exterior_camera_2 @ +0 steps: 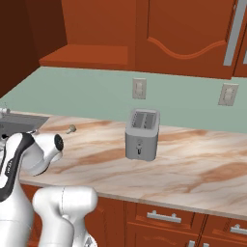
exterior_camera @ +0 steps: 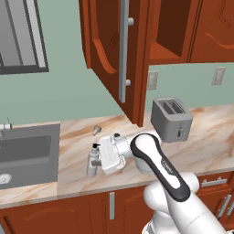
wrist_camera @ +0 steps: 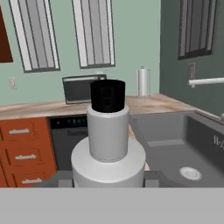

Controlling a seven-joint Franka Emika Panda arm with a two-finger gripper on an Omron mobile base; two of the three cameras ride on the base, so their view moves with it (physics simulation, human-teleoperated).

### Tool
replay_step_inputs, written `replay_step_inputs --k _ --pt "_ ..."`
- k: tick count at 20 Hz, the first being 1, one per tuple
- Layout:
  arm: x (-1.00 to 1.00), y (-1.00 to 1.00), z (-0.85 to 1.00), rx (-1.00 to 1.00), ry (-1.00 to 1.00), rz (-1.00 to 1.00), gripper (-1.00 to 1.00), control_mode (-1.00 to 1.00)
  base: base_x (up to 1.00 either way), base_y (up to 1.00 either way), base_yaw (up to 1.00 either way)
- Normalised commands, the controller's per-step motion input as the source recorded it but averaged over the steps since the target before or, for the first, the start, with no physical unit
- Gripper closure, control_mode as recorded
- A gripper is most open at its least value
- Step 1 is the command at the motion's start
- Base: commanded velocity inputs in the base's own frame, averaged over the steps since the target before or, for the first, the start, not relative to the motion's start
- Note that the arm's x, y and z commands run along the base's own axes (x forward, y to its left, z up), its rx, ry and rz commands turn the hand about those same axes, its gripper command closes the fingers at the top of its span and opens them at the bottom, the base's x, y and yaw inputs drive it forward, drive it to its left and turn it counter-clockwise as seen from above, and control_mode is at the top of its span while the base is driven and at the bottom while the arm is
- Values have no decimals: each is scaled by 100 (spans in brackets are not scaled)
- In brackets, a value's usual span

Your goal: Open the cabinet. Pick the soap dispenser and place it next to the sink. Then close the cabinet.

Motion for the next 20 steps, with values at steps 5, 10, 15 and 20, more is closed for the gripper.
replay_step_inputs --k 5,10,15,20 --pt "14 17 -24 -1 1 -4 100 -100 0 0 0" --pt "18 15 -18 -1 6 -5 100 -100 0 0 0" --pt "20 15 -15 -5 1 -3 100 -100 0 0 0" --pt "17 15 -16 -9 0 -1 100 -100 0 0 0"
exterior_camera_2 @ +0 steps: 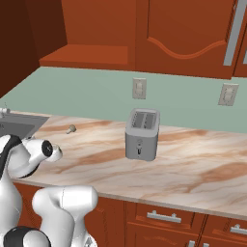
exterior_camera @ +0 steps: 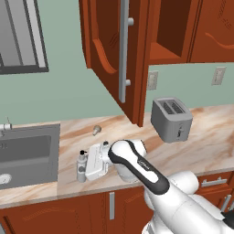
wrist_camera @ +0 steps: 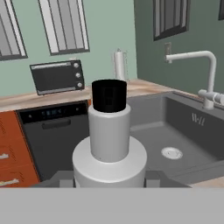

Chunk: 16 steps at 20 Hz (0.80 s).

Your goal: Open the cabinet. Pick the soap dispenser and place it next to the sink. Then close the cabinet.

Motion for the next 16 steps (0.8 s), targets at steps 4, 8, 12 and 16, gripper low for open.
replay_step_inputs --k 4,8,12,16 --pt "18 8 -12 -9 0 0 100 -100 0 0 0" --pt "20 1 -7 -7 0 0 100 -100 0 0 0" --pt "19 0 -5 -5 0 0 100 -100 0 0 0" --pt "17 0 -7 -4 0 0 100 -100 0 0 0"
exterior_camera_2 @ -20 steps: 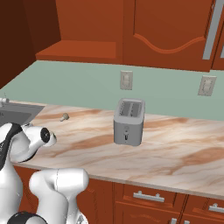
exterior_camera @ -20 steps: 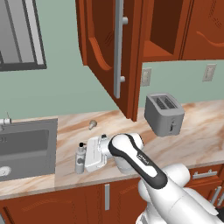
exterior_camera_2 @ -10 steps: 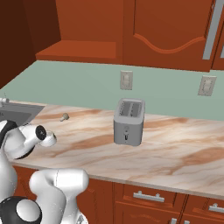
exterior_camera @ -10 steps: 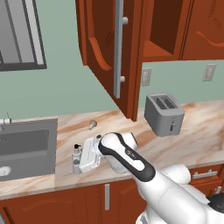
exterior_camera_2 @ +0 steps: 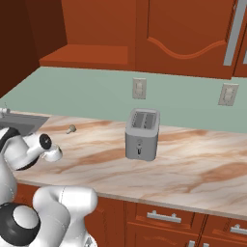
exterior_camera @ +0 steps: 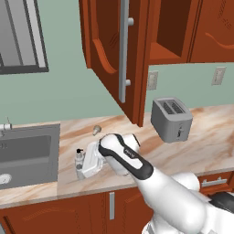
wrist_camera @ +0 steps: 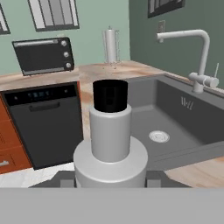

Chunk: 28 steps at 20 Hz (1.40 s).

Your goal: Open the cabinet. Pick the soap dispenser and place it next to the sink. Then close the cabinet.

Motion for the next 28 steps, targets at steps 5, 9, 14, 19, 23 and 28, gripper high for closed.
replay_step_inputs --k 5,9,14,19,23,28 --pt "17 1 -8 -1 0 0 100 -100 0 0 0" --pt "21 4 -11 0 0 0 100 -100 0 0 0" --pt "20 6 -14 0 0 0 100 -100 0 0 0" --pt "23 8 -17 0 0 0 100 -100 0 0 0" --pt "21 10 -21 0 0 0 100 -100 0 0 0" --pt "18 7 -22 0 0 0 100 -100 0 0 0"
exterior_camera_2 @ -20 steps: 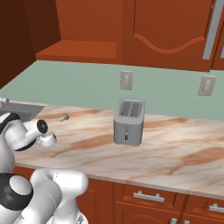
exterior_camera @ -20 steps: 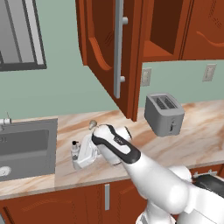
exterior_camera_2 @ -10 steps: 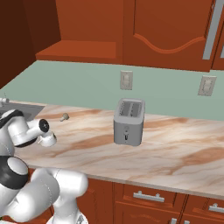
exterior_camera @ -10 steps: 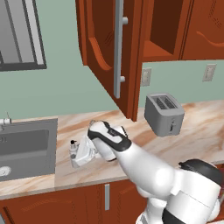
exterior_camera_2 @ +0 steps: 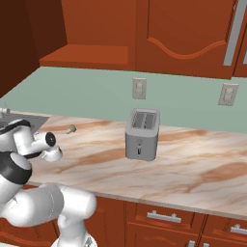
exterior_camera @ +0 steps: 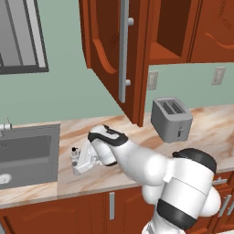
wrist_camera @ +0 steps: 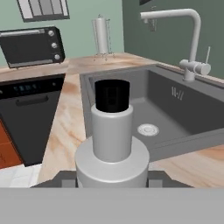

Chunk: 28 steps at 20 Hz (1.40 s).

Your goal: Open the cabinet. Pick the soap dispenser and place it next to the sink. Then close the cabinet.

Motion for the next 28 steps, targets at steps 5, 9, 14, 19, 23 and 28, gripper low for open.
replay_step_inputs --k 5,9,14,19,23,28 --pt "15 8 -23 0 0 0 100 -100 0 0 0" --pt "21 12 -16 0 0 0 100 -100 0 0 0" --pt "20 10 -17 0 0 0 100 -100 0 0 0" --pt "20 10 -17 0 0 0 100 -100 0 0 0" --pt "14 9 -16 0 -2 0 100 -100 0 0 0" --pt "3 12 -14 0 -6 0 100 -100 0 0 0"
